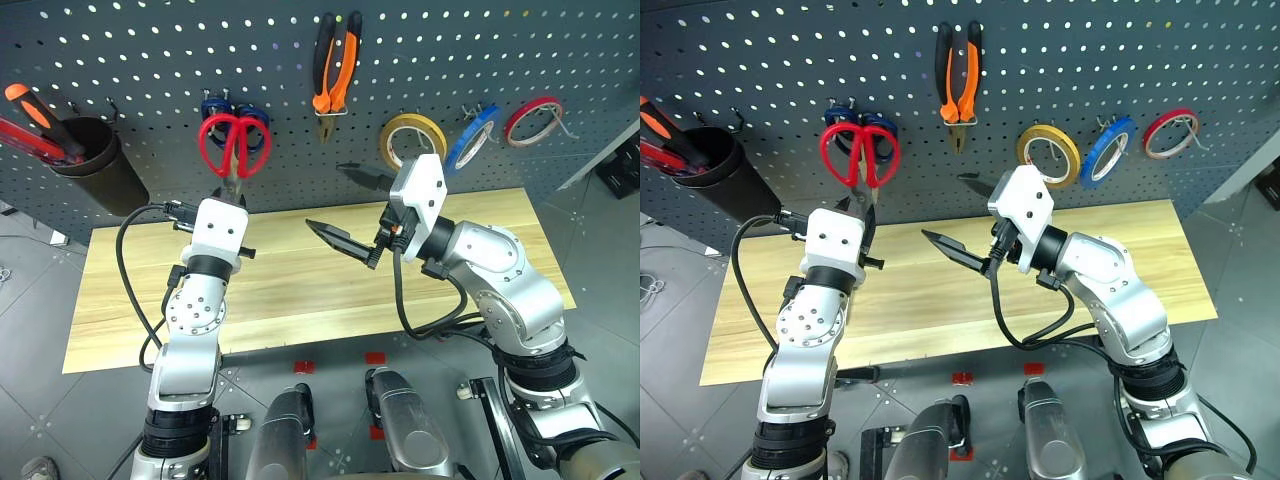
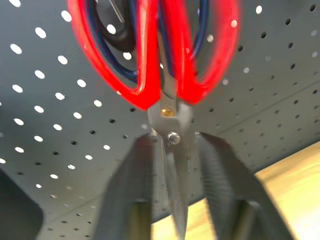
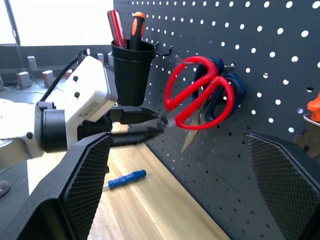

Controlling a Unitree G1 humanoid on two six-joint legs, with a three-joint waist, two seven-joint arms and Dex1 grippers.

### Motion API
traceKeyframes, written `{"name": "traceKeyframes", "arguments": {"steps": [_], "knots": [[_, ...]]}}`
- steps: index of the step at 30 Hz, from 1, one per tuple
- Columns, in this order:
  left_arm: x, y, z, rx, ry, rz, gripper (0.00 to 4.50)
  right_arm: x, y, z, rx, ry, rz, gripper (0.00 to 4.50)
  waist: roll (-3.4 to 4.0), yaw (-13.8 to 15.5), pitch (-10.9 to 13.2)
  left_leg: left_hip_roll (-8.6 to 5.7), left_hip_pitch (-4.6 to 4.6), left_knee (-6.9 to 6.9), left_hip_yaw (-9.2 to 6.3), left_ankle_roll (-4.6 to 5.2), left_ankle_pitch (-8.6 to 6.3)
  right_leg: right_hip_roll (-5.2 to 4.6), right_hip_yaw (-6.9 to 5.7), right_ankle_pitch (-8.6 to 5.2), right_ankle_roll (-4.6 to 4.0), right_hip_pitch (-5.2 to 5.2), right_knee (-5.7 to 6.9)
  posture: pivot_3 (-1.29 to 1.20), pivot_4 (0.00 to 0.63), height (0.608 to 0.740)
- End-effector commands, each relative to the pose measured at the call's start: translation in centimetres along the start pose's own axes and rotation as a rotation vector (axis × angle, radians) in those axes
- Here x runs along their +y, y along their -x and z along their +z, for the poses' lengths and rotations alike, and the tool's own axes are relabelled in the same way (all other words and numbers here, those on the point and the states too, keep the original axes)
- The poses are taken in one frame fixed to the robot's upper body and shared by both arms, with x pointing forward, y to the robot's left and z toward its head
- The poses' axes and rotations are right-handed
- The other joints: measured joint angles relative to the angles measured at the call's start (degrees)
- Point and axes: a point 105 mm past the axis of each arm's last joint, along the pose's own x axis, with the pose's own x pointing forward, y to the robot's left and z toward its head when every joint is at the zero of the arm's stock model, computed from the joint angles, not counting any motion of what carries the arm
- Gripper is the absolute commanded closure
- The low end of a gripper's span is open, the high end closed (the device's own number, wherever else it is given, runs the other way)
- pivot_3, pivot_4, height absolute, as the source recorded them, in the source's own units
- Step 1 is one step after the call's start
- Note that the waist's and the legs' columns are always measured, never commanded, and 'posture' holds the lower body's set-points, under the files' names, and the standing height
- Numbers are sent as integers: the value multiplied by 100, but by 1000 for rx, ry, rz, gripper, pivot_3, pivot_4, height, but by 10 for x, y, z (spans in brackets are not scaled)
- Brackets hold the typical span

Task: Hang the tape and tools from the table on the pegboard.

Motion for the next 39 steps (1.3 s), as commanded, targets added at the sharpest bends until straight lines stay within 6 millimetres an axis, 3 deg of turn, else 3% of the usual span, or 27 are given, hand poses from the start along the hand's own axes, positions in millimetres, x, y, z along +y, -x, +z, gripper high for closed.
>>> {"name": "traceKeyframes", "arguments": {"steps": [1, 4, 6, 10, 15, 21, 24, 31, 34, 39], "knots": [[6, 10, -9, 45, 16, 2, 1739, 3, -1, 1, 15, 14, -7, 0, 0, -18, 0, 0, 0, 0, 0, 0, 0, 0, 1, 0, 0, 0, 0, -323, 366, 740], [3, 21, -26, 133, 78, -45, 817, 8, -2, -3, 39, 6, 0, 0, 1, -22, 0, 1, 2, -1, 1, 0, 0, 1, 4, 0, 0, -1, 0, -317, 370, 740], [7, 30, -41, 212, 125, -60, 817, 15, -3, -6, 60, -22, 23, 0, 0, -14, 1, 1, 1, 0, -1, 0, 0, 1, 2, 0, 0, -1, 0, -314, 374, 740], [38, 41, -78, 385, 242, 44, 817, 28, -10, -11, 102, -70, 46, 0, -4, -16, 7, 2, 3, 0, -2, 0, 0, 1, 2, 0, 0, -1, 3, -309, 387, 740], [40, 35, -114, 577, 358, -52, 817, 48, -24, -8, 156, -169, 116, 0, -9, -3, 23, 2, 4, 1, -7, -2, 2, 3, -4, 0, 0, -1, 5, -313, 404, 740], [44, 3, -129, 617, 387, -151, 817, 50, -43, -6, 200, -163, 117, 0, -30, 17, 98, -1, -2, -2, -9, -2, 1, 0, -6, 0, -1, -10, 0, -325, 430, 740], [53, -8, -138, 637, 395, -103, 817, 50, -45, -6, 215, -157, 121, 0, -29, 11, 143, -1, -4, -1, -12, -2, 1, -2, -8, 0, -1, -11, 0, -335, 439, 740], [37, -6, -163, 752, 487, -142, 817, 51, -46, -5, 249, -139, 147, 0, -33, -48, 198, -1, -26, -5, 2, -24, 10, -7, -11, 1, -3, -47, 1, -365, 449, 740], [35, -5, -171, 796, 540, -132, 1386, 49, -47, -3, 262, -127, 152, 0, -32, -45, 199, 1, -53, -2, 7, -29, 13, -9, -17, 5, -9, -87, 10, -372, 442, 740], [39, -7, -173, 811, 545, -147, 2873, 45, -48, 2, 274, -129, 161, 0, -31, -55, 199, 1, -55, 2, 19, -22, 10, -14, -13, 5, -9, -86, 6, -381, 431, 740]]}}
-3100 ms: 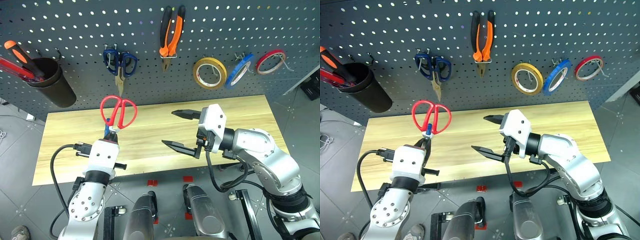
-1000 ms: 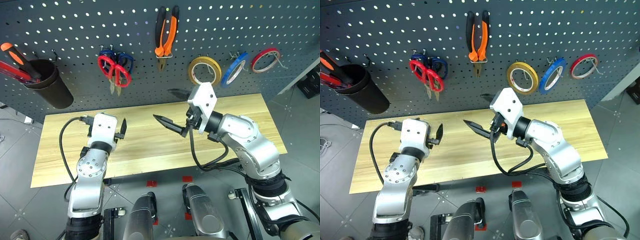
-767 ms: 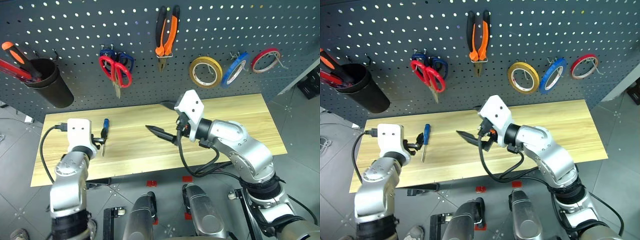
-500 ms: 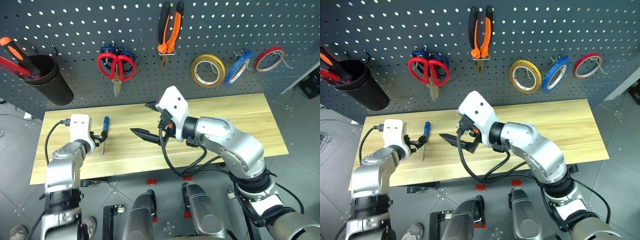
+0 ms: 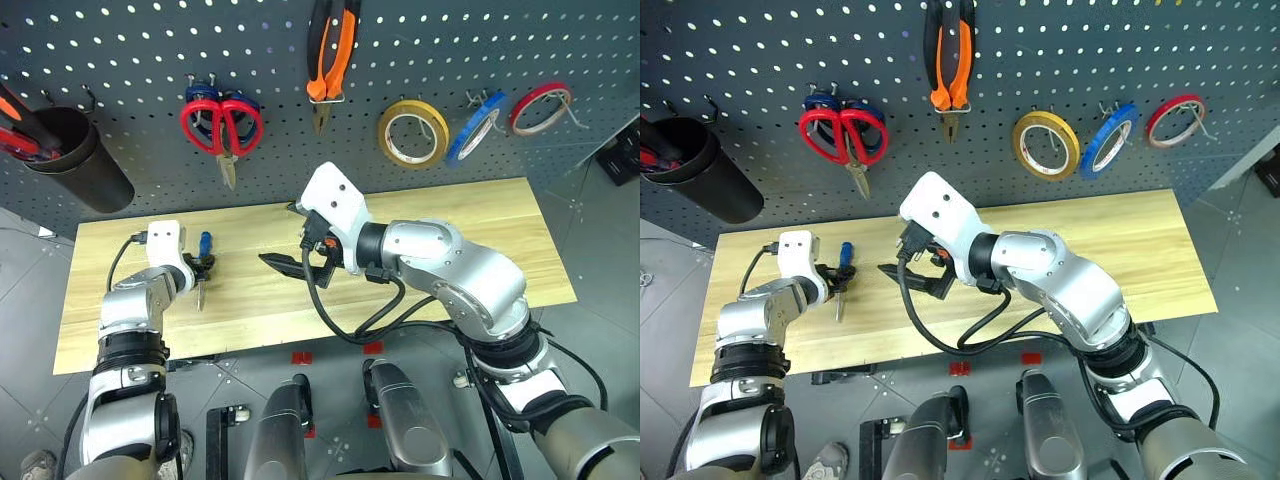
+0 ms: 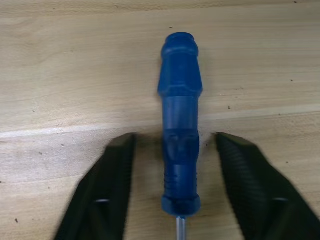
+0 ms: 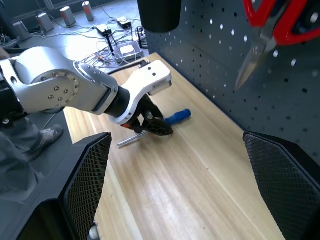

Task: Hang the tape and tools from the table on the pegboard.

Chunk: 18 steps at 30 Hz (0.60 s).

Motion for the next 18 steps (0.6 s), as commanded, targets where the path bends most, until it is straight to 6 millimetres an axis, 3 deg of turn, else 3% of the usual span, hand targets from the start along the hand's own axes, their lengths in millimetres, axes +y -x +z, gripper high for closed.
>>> {"name": "traceKeyframes", "arguments": {"steps": [1, 3, 6, 11, 15, 18], "knots": [[4, 0, -12, 48, 21, -18, 3230, 2, 4, 12, -27, 16, 25, 0, 0, -9, 0, 0, 0, 0, 0, 0, 0, 0, -1, 0, 0, -1, 2, -381, 427, 740], [5, 3, -9, 41, 7, -26, 3877, 1, 4, 12, -23, 13, 25, 0, 0, -11, 0, 1, 0, -1, -1, -2, 1, 0, -3, 0, 0, -2, 4, -383, 418, 740], [8, 11, -5, 16, -3, -32, 3898, 1, 7, 13, -34, 13, 37, 0, -1, -52, -1, 1, 0, -1, -1, -8, 5, 0, -2, 0, 0, -3, 4, -382, 409, 740], [5, 44, 15, -133, -51, -54, 3898, 3, 17, 26, -141, 38, 60, 0, -4, -135, -3, 1, -17, -1, 1, -11, 6, 0, 0, 7, -11, -22, 2, -372, 394, 740], [-4, 83, 40, -343, -126, -16, 3898, 8, 27, 36, -229, 60, 116, 0, -7, -149, -4, 3, -24, -5, 1, -11, 6, -1, -2, 8, -13, -25, -3, -359, 387, 740], [-24, 114, 48, -458, -171, -50, 3898, 7, 31, 45, -279, 56, 128, 0, -9, -134, -7, 4, -26, -2, 5, -10, 5, -2, 0, 9, -13, -24, -8, -345, 384, 740]]}}
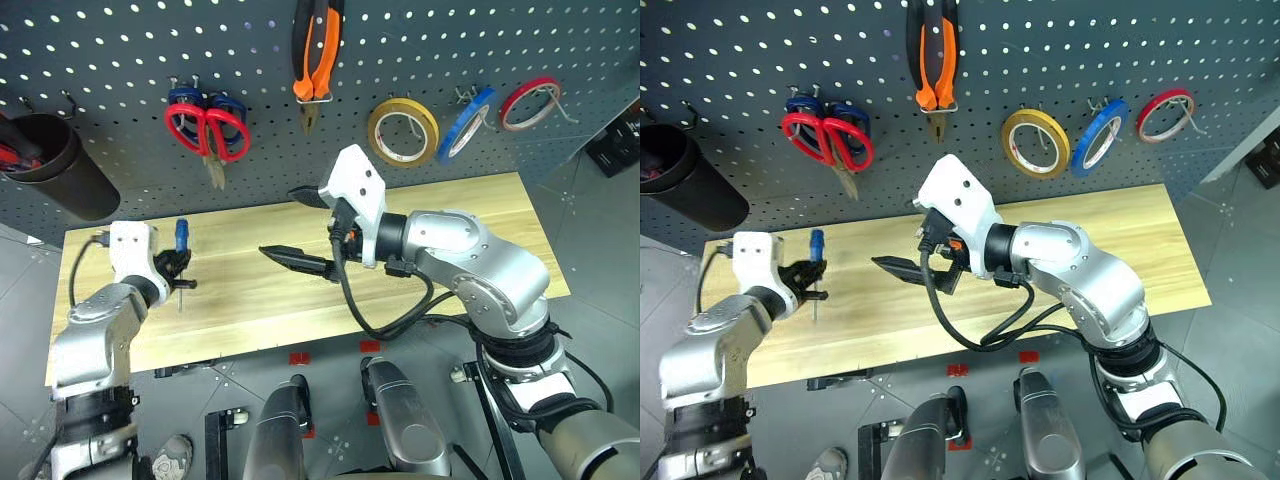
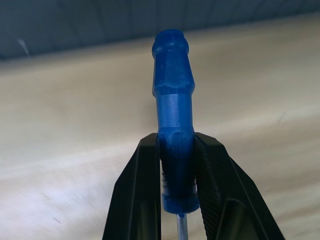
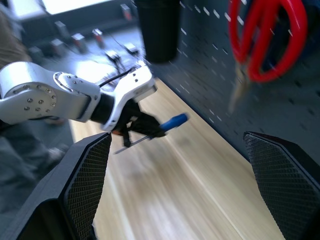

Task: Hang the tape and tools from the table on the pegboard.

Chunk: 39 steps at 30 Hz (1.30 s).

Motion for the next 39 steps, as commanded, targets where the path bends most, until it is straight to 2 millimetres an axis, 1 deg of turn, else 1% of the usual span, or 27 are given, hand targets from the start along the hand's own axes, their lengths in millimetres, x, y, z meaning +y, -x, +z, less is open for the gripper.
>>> {"name": "traceKeyframes", "arguments": {"steps": [1, 4, 7, 9, 12, 13, 14, 16, 18, 22, 29, 32, 35, 39], "knots": [[-19, 31, 37, -183, -42, -26, 3898, 6, 6, 28, -125, 50, 35, 0, 2, 12, -1, -1, 0, 0, 1, 0, 0, -1, 2, 0, 0, 1, 3, -339, 383, 740], [-38, 54, 77, -341, -10, -76, 3898, 2, 9, 40, -184, 49, 42, 0, -1, 50, -2, 0, 1, 1, -1, 3, 0, 0, 0, 0, 1, 2, 6, -303, 373, 740], [-46, 63, 101, -414, -57, -112, 3898, 2, 9, 46, -215, 46, 67, 0, -1, 75, -3, 0, 0, 2, -9, 12, 5, 6, -7, 12, 8, 3, 14, -279, 360, 740], [-46, 67, 120, -468, -77, -114, 3898, 2, 8, 47, -223, 45, 83, 0, -2, 92, -5, 1, 1, 3, -9, 14, 13, 10, -7, 24, 7, 4, 16, -269, 353, 740], [-35, 72, 165, -591, -108, -96, 3898, -2, 3, 52, -239, 44, 80, 0, -4, 131, -6, 0, 1, 3, -9, 14, 22, 11, -9, 32, 7, 1, 17, -252, 332, 740], [-31, 74, 177, -619, -121, -88, 3898, -4, 0, 53, -242, 44, 74, 0, -6, 143, -8, 0, 1, 3, -9, 7, 27, 11, -8, 32, 7, 1, 18, -250, 328, 740], [-27, 74, 185, -638, -133, -82, 3898, -6, -2, 54, -244, 44, 68, 0, -10, 146, -10, 0, 0, 3, -9, -12, 38, 12, -10, 32, 7, -1, 19, -247, 325, 740], [-15, 74, 203, -679, -167, -62, 3898, -10, -8, 54, -237, 57, 47, 0, -9, 146, -22, 0, 1, 0, -5, -16, 41, 14, -5, 33, 6, -3, 15, -243, 310, 740], [-5, 71, 217, -715, -198, -39, 3898, -15, -14, 52, -204, 69, 26, 0, -15, 158, -27, 0, 2, 2, -4, -19, 43, 14, -7, 33, 5, -4, 17, -243, 307, 740], [5, 62, 226, -743, -229, -25, 3898, -19, -23, 49, -169, 90, 14, 0, -21, 191, -33, -4, 1, 1, -2, -23, 45, 7, -8, 35, 2, -7, 12, -265, 294, 740], [20, 59, 234, -798, -244, 50, 3898, -19, -26, 53, -175, 110, 7, 0, -41, 195, -44, -3, -8, 2, -3, -24, 46, 6, -14, 38, -3, -18, 11, -272, 290, 740], [18, 66, 246, -843, -231, 48, 3898, -20, -25, 52, -173, 115, 4, 0, -49, 192, -51, -3, -8, 4, -3, -28, 48, 6, -15, 38, -3, -19, 14, -275, 281, 740], [7, 77, 263, -888, -272, 22, 3898, -20, -25, 52, -174, 127, 5, 0, -76, 189, -70, -2, -9, 4, -5, -38, 56, 7, -19, 38, -3, -22, 19, -272, 274, 740], [13, 89, 264, -894, -314, 82, 3898, -20, -25, 53, -180, 134, 2, 0, -77, 160, -94, -1, -8, 5, -1, -39, 59, 7, -17, 39, -2, -24, 26, -267, 264, 740]]}}
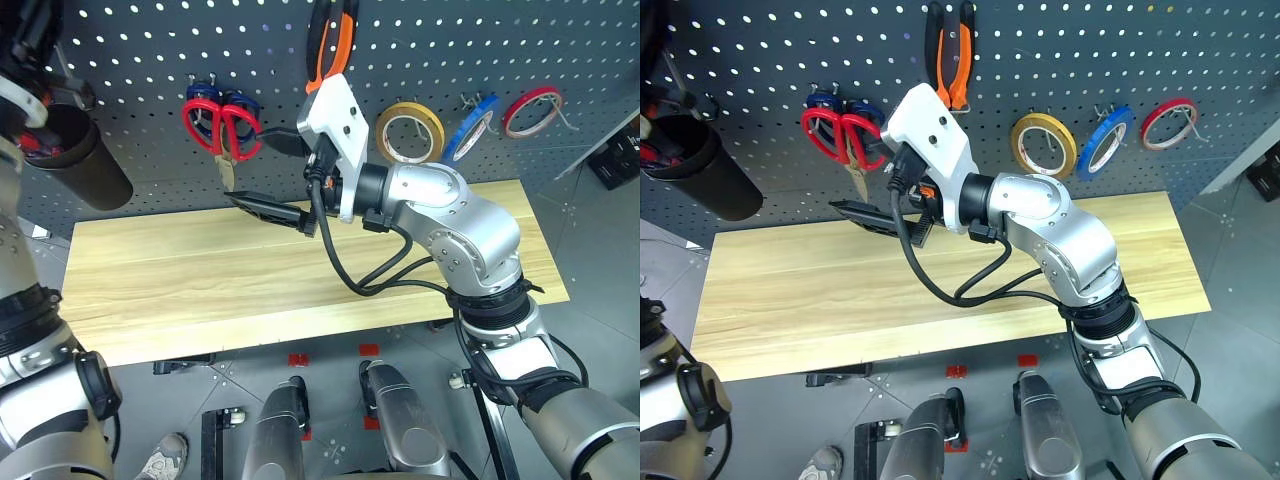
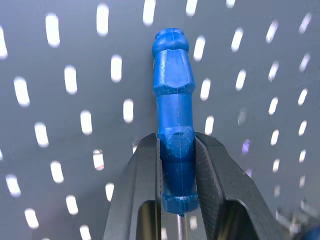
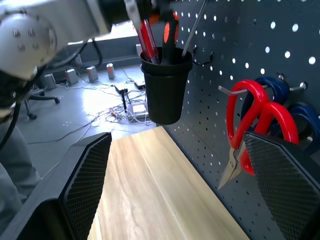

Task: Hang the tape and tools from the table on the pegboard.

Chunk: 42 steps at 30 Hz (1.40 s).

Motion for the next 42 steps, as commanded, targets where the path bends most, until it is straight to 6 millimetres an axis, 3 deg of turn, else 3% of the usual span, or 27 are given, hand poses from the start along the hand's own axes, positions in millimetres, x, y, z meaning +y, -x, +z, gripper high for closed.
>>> {"name": "traceKeyframes", "arguments": {"steps": [1, 5, 17, 29, 40, 42], "knots": [[12, 10, 24, -51, -84, 56, 3898, 5, -1, 18, -59, 61, 14, 0, -2, -2, -18, 0, 0, 0, 0, 0, 0, 0, 0, 0, 0, -3, 5, -267, 264, 740], [21, 19, 27, -33, -148, 93, 3898, 7, -2, 17, -61, 58, 28, 0, -19, 2, -36, 1, 0, 3, 13, -4, 2, -3, -2, 2, -4, -28, 50, -243, 261, 740], [49, 35, -17, 28, -194, 273, 3898, 12, -6, 21, -92, 46, 57, 0, -50, 34, -144, 2, 0, 4, 40, -4, 2, -9, 4, 5, -10, -51, 74, -234, 266, 740], [39, 44, -35, 48, -154, 310, 3898, 14, -5, 24, -115, 30, 56, 0, -56, 15, -156, 6, 0, 4, 50, -3, 2, -9, 9, 7, -12, -58, 79, -239, 277, 740], [35, 48, -28, -7, -124, 340, 3898, 14, -5, 24, -122, 28, 59, 0, -58, 12, -157, 6, 0, 6, 50, -3, 2, -9, 7, 11, -19, -58, 80, -242, 277, 740], [37, 53, -24, -24, -121, 364, 3171, 14, -5, 23, -121, 28, 56, 0, -58, 10, -157, 6, 0, 6, 50, -3, 2, -9, 8, 11, -19, -58, 80, -242, 277, 740]]}}
